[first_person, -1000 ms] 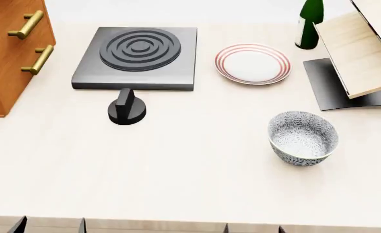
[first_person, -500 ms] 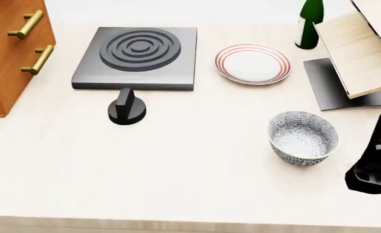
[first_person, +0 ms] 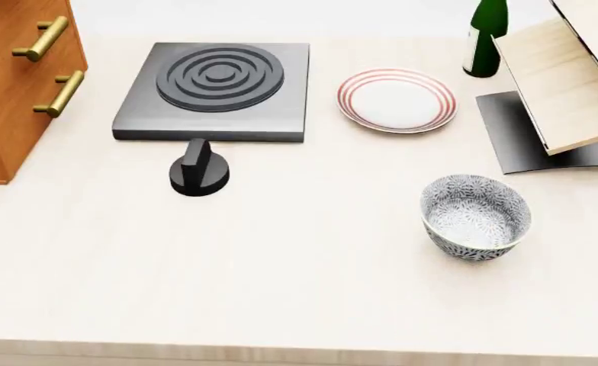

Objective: Put the bowl on the stove.

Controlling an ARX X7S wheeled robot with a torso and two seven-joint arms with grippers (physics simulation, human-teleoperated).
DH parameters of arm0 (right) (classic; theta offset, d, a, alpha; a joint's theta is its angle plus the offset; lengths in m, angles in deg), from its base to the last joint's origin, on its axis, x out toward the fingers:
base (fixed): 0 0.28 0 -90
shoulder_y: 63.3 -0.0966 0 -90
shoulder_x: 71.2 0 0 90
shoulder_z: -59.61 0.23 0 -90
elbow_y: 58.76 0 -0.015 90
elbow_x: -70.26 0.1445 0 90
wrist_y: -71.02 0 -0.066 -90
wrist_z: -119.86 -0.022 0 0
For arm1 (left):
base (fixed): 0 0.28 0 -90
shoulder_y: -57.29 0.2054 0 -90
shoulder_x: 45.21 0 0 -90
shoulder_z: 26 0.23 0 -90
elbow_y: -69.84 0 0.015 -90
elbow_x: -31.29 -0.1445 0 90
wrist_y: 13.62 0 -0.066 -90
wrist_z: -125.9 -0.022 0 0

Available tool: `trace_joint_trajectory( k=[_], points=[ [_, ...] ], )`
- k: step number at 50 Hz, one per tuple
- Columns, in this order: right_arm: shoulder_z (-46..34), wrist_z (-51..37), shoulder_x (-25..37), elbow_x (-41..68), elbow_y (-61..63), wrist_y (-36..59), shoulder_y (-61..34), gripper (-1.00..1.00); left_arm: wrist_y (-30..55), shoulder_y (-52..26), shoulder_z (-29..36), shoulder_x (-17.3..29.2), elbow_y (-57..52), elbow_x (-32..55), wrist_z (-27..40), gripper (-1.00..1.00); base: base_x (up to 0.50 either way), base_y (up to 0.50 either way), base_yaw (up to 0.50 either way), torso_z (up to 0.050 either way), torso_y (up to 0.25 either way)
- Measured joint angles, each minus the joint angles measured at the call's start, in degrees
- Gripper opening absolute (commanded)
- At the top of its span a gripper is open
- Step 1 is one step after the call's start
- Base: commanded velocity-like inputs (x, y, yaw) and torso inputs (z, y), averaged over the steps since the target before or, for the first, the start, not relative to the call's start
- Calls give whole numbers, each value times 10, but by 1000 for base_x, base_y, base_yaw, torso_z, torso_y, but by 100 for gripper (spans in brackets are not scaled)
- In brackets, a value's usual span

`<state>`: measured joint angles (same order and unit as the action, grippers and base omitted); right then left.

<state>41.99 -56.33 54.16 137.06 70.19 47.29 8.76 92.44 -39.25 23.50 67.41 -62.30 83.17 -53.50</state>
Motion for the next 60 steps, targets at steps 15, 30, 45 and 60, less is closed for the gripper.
trace_joint_trajectory(
  k=[15,30,45,60],
  points=[
    [9,31,-9,-13,7,-12,18,100,-7,5,-22,5,-10,30,-11,100,0,101,0,0,0],
    [-18,56,-22,-37,18,-33,33,100,-12,8,-29,8,-15,37,-15,100,0,500,0,0,0],
    [-35,65,-29,-53,22,-46,42,100,-15,10,-31,10,-16,39,-16,100,0,500,0,0,0],
    [-47,70,-33,-61,22,-53,51,100,-17,12,-30,12,-16,37,-16,100,0,355,0,0,0]
  ],
)
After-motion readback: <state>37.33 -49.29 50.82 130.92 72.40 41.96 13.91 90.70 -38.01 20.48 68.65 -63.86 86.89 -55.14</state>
